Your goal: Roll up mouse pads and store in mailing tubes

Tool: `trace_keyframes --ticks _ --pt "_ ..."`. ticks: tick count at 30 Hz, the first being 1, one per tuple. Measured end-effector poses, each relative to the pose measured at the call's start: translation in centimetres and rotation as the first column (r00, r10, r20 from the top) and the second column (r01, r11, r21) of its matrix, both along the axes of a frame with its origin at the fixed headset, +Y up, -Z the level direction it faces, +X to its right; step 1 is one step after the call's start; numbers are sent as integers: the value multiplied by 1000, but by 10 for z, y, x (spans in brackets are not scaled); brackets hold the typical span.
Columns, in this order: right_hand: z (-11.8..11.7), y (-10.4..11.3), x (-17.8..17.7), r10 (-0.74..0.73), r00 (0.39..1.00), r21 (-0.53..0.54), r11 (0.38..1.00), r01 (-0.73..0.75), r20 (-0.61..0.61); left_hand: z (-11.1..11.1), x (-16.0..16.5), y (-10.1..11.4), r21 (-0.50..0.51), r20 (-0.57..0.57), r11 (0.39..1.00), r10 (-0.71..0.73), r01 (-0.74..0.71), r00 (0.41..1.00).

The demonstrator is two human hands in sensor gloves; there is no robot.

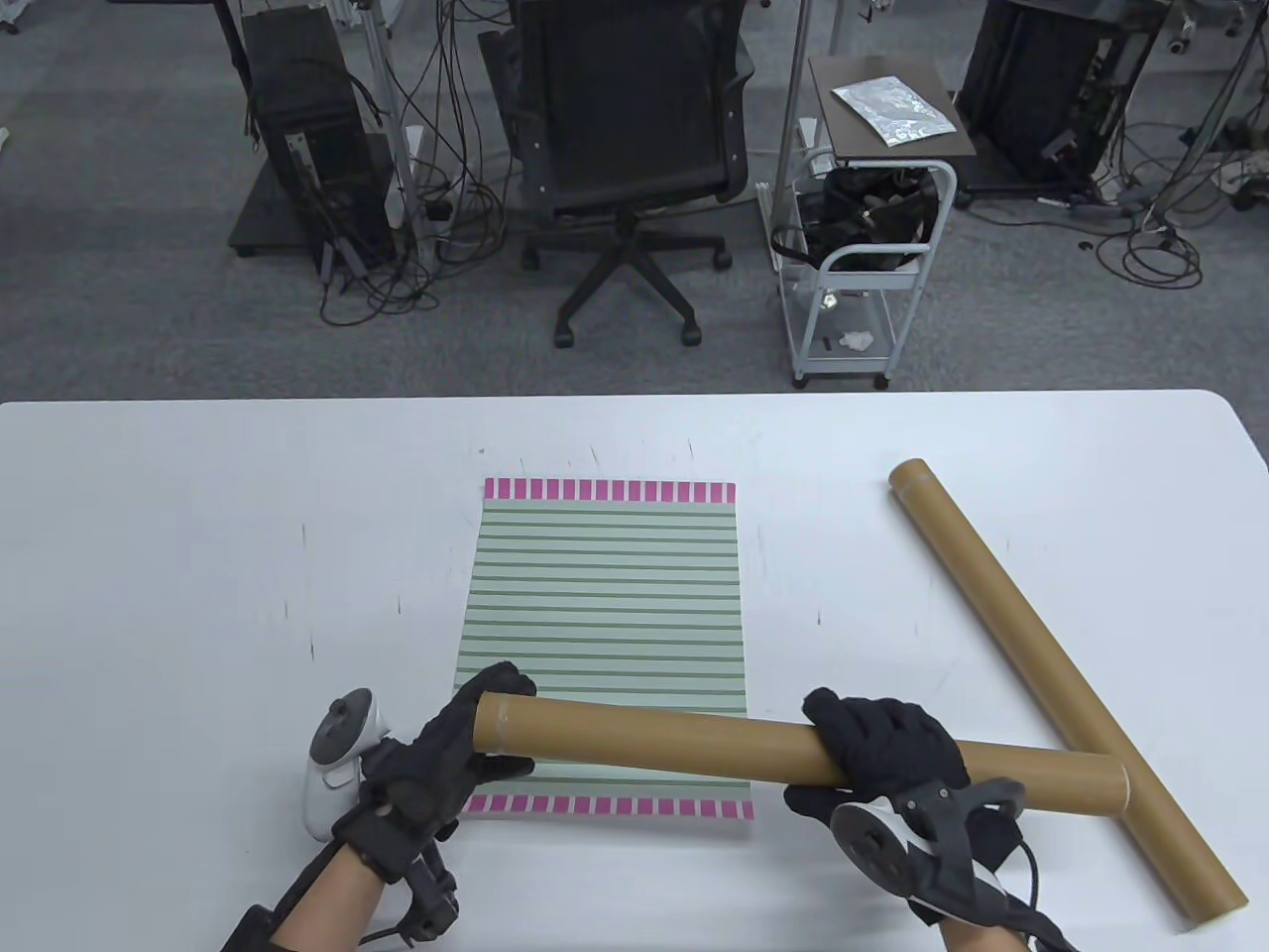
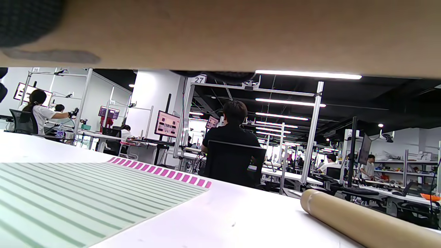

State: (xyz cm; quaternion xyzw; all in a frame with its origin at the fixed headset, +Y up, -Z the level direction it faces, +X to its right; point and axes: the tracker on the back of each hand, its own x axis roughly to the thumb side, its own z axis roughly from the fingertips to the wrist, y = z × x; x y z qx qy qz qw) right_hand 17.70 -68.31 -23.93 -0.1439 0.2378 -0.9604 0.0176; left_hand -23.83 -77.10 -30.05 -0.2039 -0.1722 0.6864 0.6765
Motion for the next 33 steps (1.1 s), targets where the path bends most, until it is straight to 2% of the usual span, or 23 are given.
trace_keyframes --ticks 1,2,3,4,5,6,7,8,10,12,13,16,18,21,26,27,28,29,30,31,32,33 --pt "0 0 0 1 1000 -1 1000 -1 1 -1 -5 2 20 -45 998 -59 60 997" --pt "-1 0 2 -2 1000 -6 1000 2 4 -1 -14 6 48 -138 985 -160 168 977" --pt "-2 0 3 -8 1000 -13 1000 9 8 -2 -21 7 74 -203 961 -246 265 948" --pt "-2 0 5 -9 1000 -20 1000 9 18 -2 -32 10 105 -285 906 -368 410 885" --pt "-2 1 7 -12 1000 -23 1000 12 25 -1 -42 14 113 -366 832 -474 543 801" --pt "-2 1 9 -15 999 -19 1000 16 33 0 -51 17 102 -432 729 -581 677 690" --pt "-2 1 11 -18 999 -19 1000 18 38 1 -61 22 106 -473 594 -675 798 566" --pt "-2 1 12 -20 999 -21 1000 21 42 2 -66 25 92 -494 503 -726 859 478" --pt "-3 1 14 -25 998 -20 999 26 49 2 -77 30 22 -466 253 -853 967 234" --pt "-4 1 14 -28 998 -26 999 29 54 1 -82 26 -44 -375 120 -922 992 95" --pt "-4 0 15 -26 998 -30 999 28 55 -1 -83 21 -35 -351 88 -934 995 71" --pt "-5 -2 14 -5 998 -39 999 7 59 -5 -80 9 -35 -276 61 -960 998 49" --pt "-5 -3 14 13 998 -43 999 -10 59 -7 -75 7 -29 -263 -2 -965 1000 -10" --pt "-6 -4 13 29 998 -52 998 -26 54 -10 -70 4 -21 -238 -61 -969 998 -64" --pt "-5 -4 12 38 998 -62 997 -35 47 -10 -71 4 1 -218 57 -974 998 56" --pt "-5 -4 11 39 998 -62 997 -37 46 -10 -71 5 26 -204 127 -970 992 130" --pt "-5 -4 11 40 998 -63 997 -37 43 -9 -71 7 35 -218 310 -925 950 310" --pt "-5 -5 10 40 999 -66 997 -38 37 -8 -70 8 46 -231 445 -866 894 443" --pt "-5 -5 8 40 999 -69 997 -38 29 -7 -67 9 68 -237 630 -743 773 626" --pt "-5 -6 7 38 999 -73 997 -37 17 -6 -62 11 64 -230 732 -650 678 724" --pt "-5 -7 6 37 999 -71 997 -36 3 -5 -54 13 81 -190 807 -564 585 804" --pt "-5 -7 5 37 999 -73 997 -38 -8 -5 -49 15 100 -159 843 -511 529 844"
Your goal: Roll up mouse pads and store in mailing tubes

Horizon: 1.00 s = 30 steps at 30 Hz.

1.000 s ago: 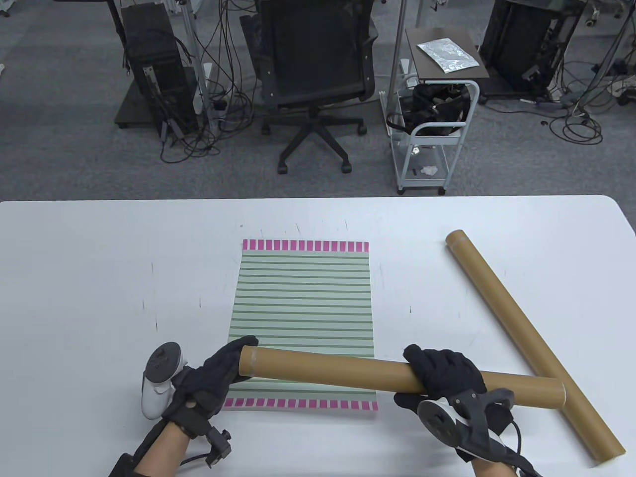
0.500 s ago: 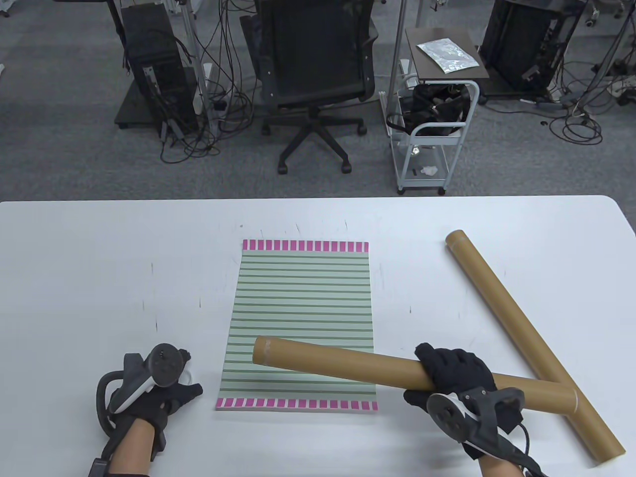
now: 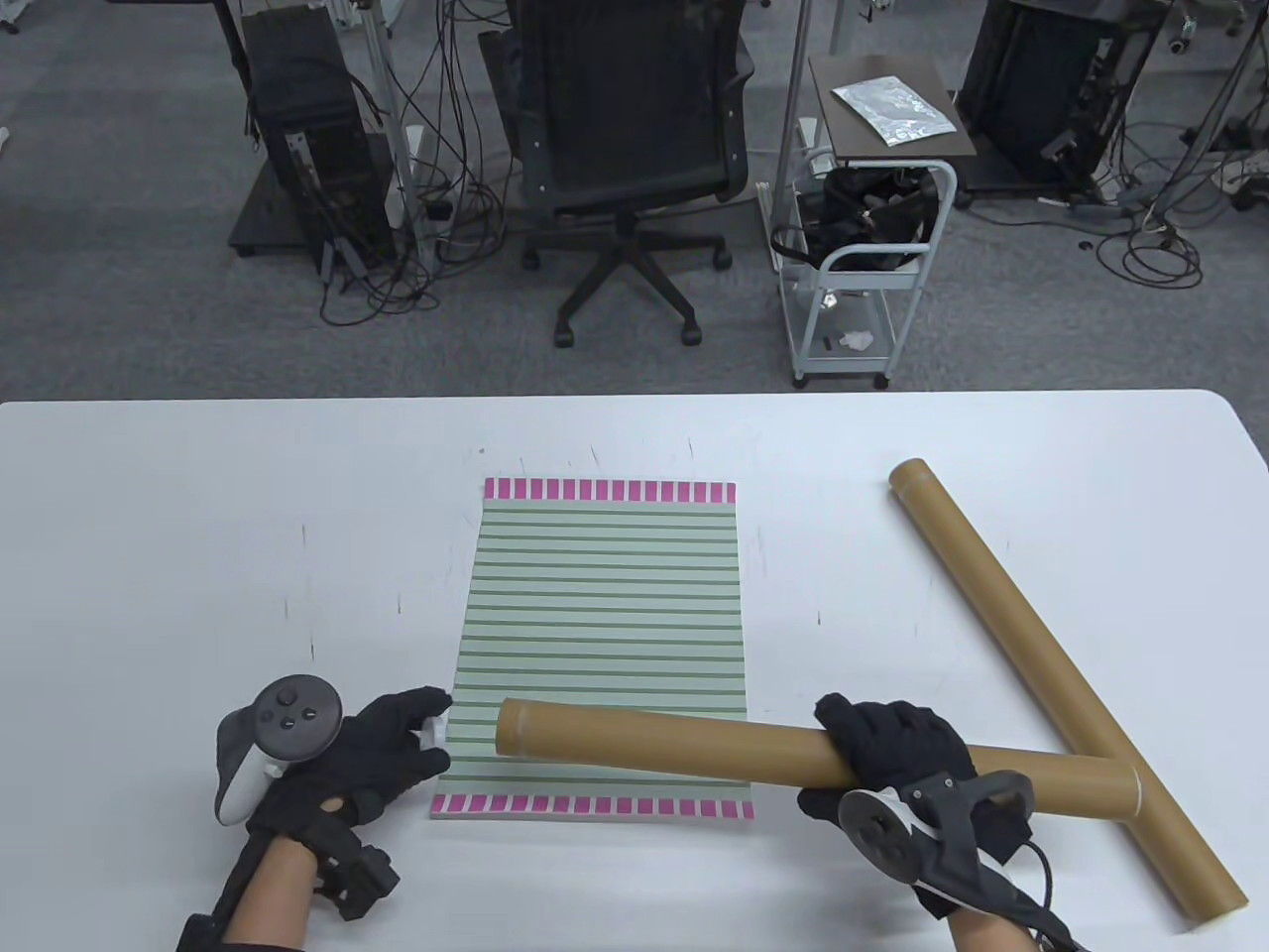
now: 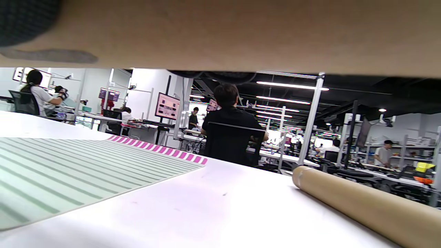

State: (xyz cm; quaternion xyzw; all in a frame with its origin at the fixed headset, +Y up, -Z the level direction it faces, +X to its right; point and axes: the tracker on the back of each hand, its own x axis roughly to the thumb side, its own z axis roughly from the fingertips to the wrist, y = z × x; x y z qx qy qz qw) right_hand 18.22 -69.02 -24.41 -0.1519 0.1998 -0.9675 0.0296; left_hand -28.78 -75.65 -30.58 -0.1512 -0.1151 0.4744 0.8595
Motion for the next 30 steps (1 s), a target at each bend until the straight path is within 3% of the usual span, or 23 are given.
trace_keyframes --ticks 3,8,16,18,21,25,28,30 --pt "1 -2 -3 14 1000 0 1000 -14 -12 1 17 1 -43 79 984 174 -171 982" --pt "2 -3 -3 11 1000 -3 1000 -11 -9 3 23 0 -77 116 964 261 -253 958" --pt "1 -3 -4 0 1000 8 1000 0 13 8 30 9 -13 75 984 177 -176 981" --pt "1 -3 -8 21 999 31 999 -23 49 11 43 9 -25 63 990 141 -140 988" --pt "0 -3 -14 43 996 50 998 -47 73 14 61 5 -77 137 987 154 -145 979" --pt "0 -7 -13 39 996 23 999 -41 75 12 59 1 -85 146 985 164 -152 976" --pt "-7 -11 -12 13 995 -23 1000 -11 97 7 45 9 57 48 998 -44 41 998" --pt "-15 -15 -8 13 987 -68 998 -2 163 11 34 15 185 -67 946 -257 265 964"
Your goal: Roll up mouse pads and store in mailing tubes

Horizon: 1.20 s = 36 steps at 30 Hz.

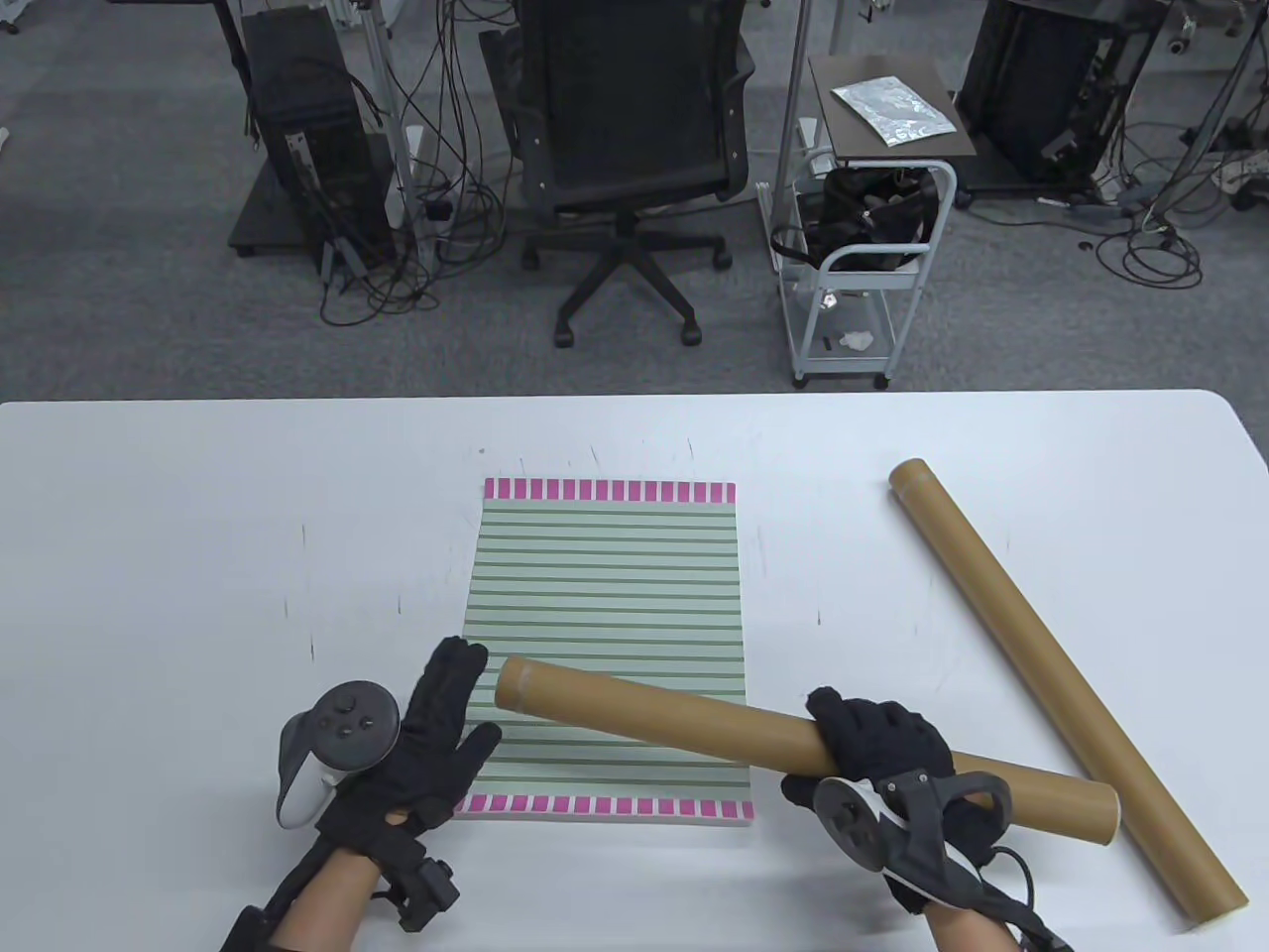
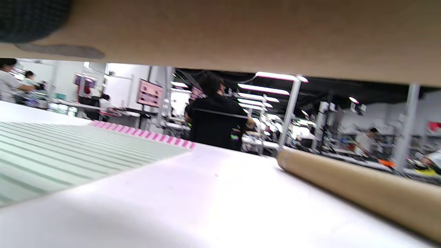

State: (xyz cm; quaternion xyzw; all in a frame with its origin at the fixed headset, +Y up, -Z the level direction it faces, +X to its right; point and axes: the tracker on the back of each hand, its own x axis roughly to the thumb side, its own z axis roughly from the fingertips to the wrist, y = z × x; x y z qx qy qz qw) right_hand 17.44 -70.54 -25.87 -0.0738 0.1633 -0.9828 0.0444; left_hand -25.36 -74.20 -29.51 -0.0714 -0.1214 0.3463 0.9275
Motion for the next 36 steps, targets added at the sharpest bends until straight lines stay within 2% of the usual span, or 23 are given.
trace_keyframes --ticks 2,4,8,10,15,23,28,33,36 --pt "-12 -6 6 7 997 -74 997 -1 75 6 -7 1 138 -94 969 -195 207 976" --pt "-26 -9 16 -15 988 -155 987 39 151 9 -9 -1 176 -116 935 -292 309 949" --pt "-54 -18 34 -63 938 -267 950 160 340 6 -9 -11 112 -53 965 -231 236 972" --pt "-70 -26 46 -87 882 -284 928 241 463 4 -9 -11 103 -52 971 -214 218 976" --pt "-98 -42 67 -81 770 -305 888 345 633 4 -6 -11 109 -49 962 -245 249 968" --pt "-127 -57 75 -52 678 -293 876 384 733 5 -5 -12 105 -52 960 -255 259 966" --pt "-137 -61 74 -1 681 -310 890 335 732 5 -5 -13 105 -49 962 -248 252 968" --pt "-145 -62 69 157 671 -454 842 292 725 4 -6 -12 115 -53 958 -257 262 965" --pt "-144 -53 69 166 672 -470 831 299 722 4 -8 -11 132 -65 950 -278 284 958"
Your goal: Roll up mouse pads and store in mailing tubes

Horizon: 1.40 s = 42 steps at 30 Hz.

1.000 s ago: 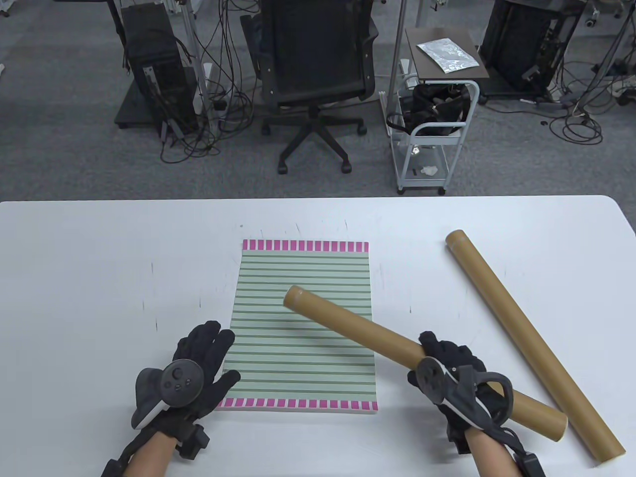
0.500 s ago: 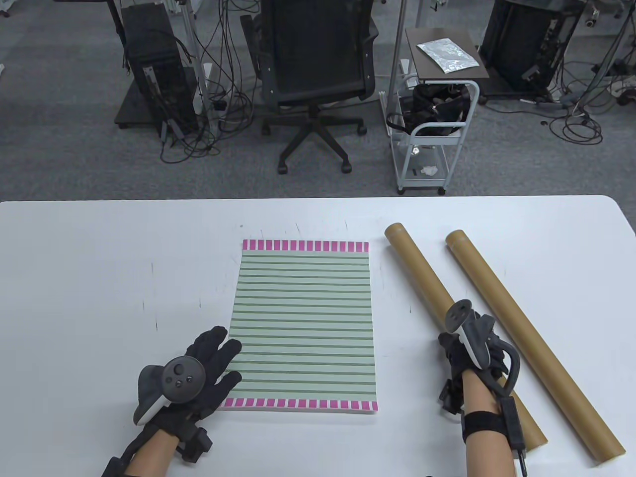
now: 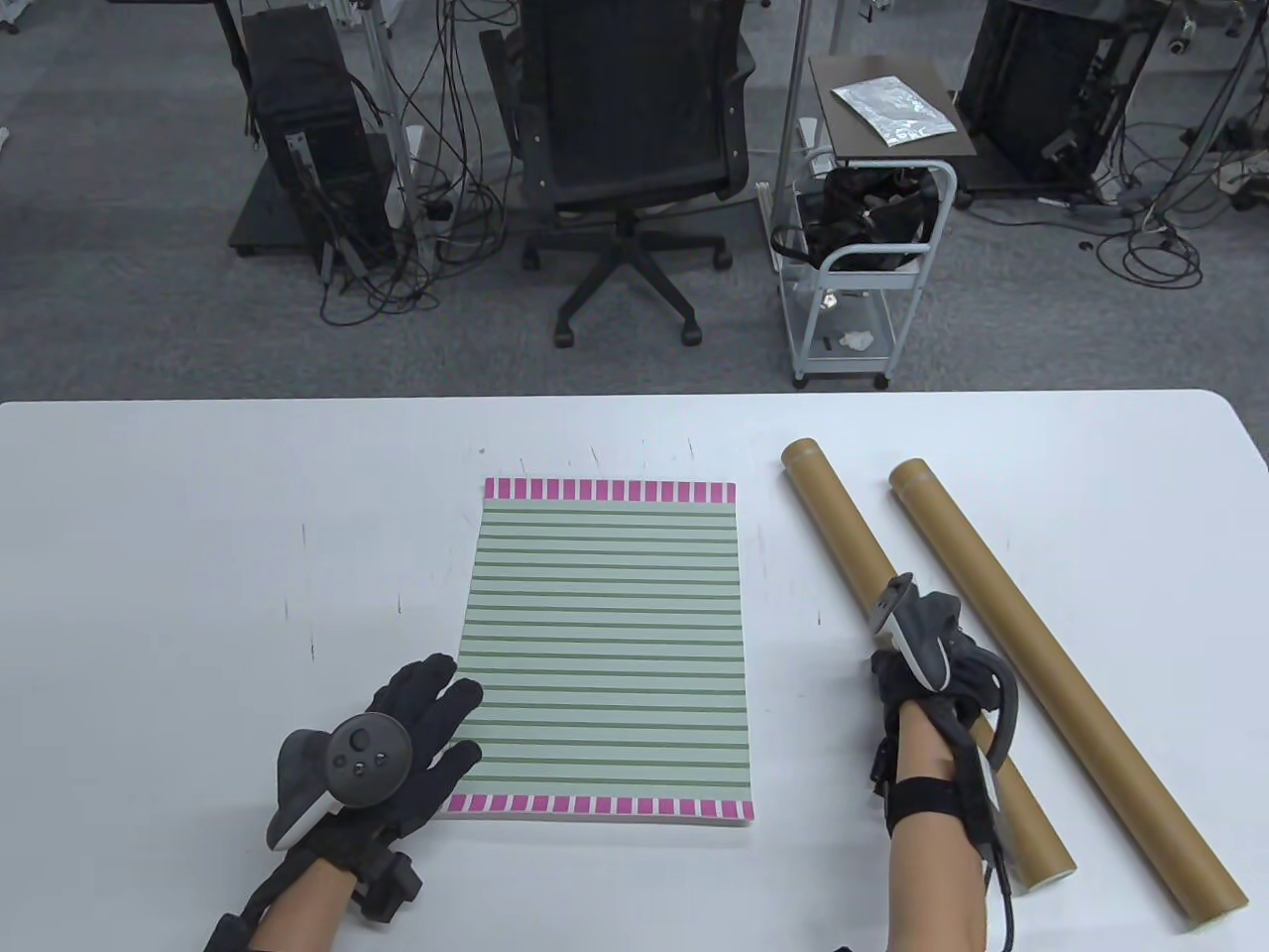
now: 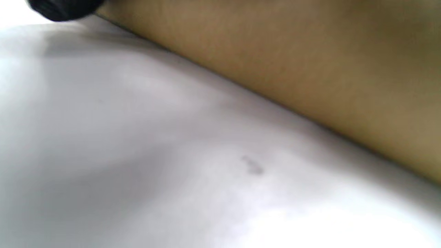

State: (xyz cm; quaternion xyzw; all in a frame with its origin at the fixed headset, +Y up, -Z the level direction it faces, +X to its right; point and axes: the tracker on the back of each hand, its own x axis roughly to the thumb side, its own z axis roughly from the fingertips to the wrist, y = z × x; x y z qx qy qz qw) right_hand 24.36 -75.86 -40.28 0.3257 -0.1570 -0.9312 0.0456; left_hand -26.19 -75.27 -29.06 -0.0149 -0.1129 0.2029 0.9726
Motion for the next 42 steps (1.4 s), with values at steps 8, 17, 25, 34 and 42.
trace_keyframes --ticks 8,17,25,34,42 --pt "23 92 50 174 984 172 969 -176 29 -3 -11 -2 -18 4 999 42 -42 999" --pt "77 58 140 102 989 -154 984 -86 104 -6 -15 0 6 -25 1000 -18 18 1000" --pt "68 13 158 -20 999 -129 991 25 43 -7 -33 -2 1 -92 1000 2 -2 996" --pt "62 0 161 -15 999 -6 1000 15 -44 -6 -36 0 5 -117 999 -40 41 992" --pt "83 34 163 71 997 189 979 -74 22 -5 -31 9 0 -72 989 145 -145 987"
